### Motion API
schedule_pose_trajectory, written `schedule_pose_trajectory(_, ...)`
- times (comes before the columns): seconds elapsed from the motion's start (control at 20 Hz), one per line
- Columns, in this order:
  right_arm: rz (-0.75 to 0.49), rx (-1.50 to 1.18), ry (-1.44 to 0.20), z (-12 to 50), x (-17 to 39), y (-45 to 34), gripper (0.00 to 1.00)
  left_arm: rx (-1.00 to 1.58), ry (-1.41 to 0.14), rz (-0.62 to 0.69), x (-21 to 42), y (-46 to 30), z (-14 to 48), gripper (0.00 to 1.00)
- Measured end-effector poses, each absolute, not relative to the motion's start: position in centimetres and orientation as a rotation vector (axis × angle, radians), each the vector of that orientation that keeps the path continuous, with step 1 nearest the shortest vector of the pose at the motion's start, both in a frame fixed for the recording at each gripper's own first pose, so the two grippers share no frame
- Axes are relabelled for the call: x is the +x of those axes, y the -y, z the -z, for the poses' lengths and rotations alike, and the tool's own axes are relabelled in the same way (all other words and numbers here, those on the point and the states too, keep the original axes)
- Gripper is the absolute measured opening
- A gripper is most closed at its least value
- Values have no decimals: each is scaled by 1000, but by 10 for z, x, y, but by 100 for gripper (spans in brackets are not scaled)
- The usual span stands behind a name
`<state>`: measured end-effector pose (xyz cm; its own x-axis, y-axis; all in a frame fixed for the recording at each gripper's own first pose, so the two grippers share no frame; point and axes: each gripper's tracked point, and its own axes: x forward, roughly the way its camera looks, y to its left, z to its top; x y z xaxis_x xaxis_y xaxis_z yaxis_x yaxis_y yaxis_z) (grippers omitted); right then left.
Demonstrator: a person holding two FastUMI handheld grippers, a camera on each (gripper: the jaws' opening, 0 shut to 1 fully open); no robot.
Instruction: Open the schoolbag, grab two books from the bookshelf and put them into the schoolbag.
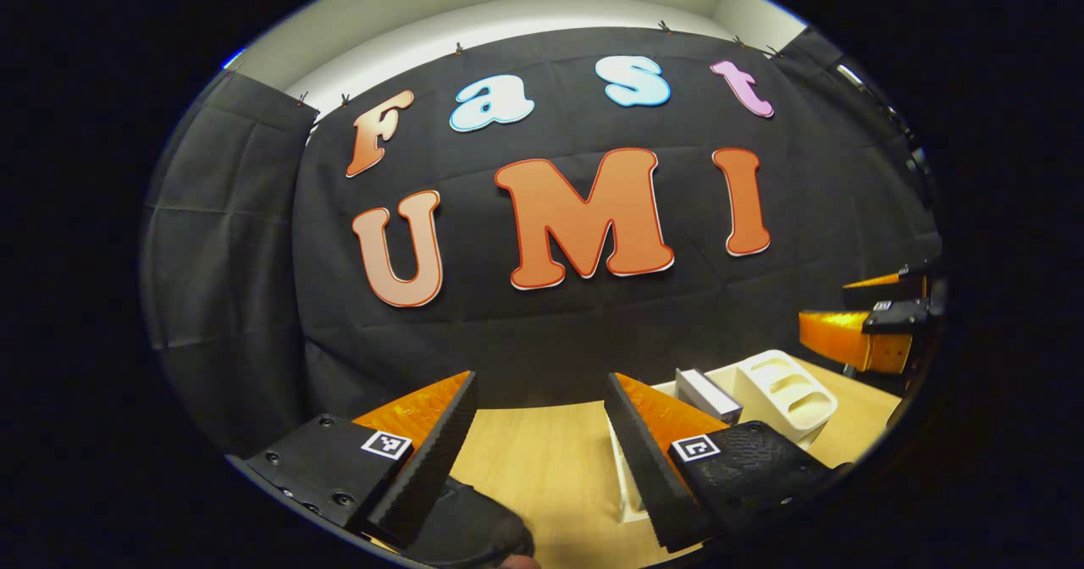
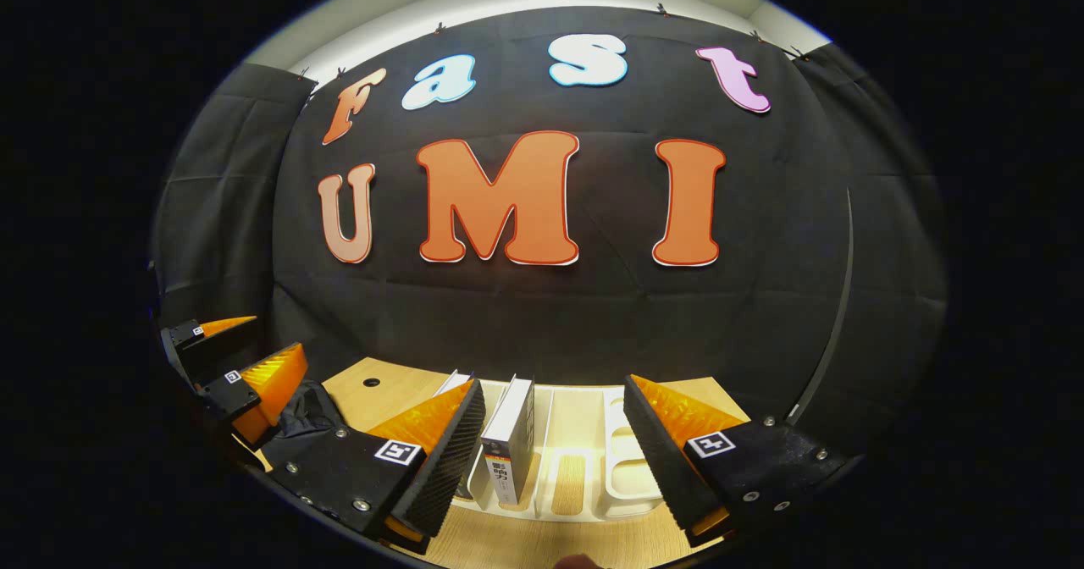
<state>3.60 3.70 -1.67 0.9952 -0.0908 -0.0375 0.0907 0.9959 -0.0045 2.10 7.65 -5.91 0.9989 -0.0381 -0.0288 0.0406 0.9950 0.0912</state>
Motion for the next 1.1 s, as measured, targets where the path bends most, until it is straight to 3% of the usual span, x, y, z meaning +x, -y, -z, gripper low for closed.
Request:
schedule_pose_trajectory(0.7, 74, -60, -94, 39, 52, -34, 98, 471, -219, -1, -6, -118, 192, 99)
schedule_pose_trajectory(1.1, 88, -68, -120, 51, 52, -24, 98, 680, -452, 2, -27, -151, 305, 99)
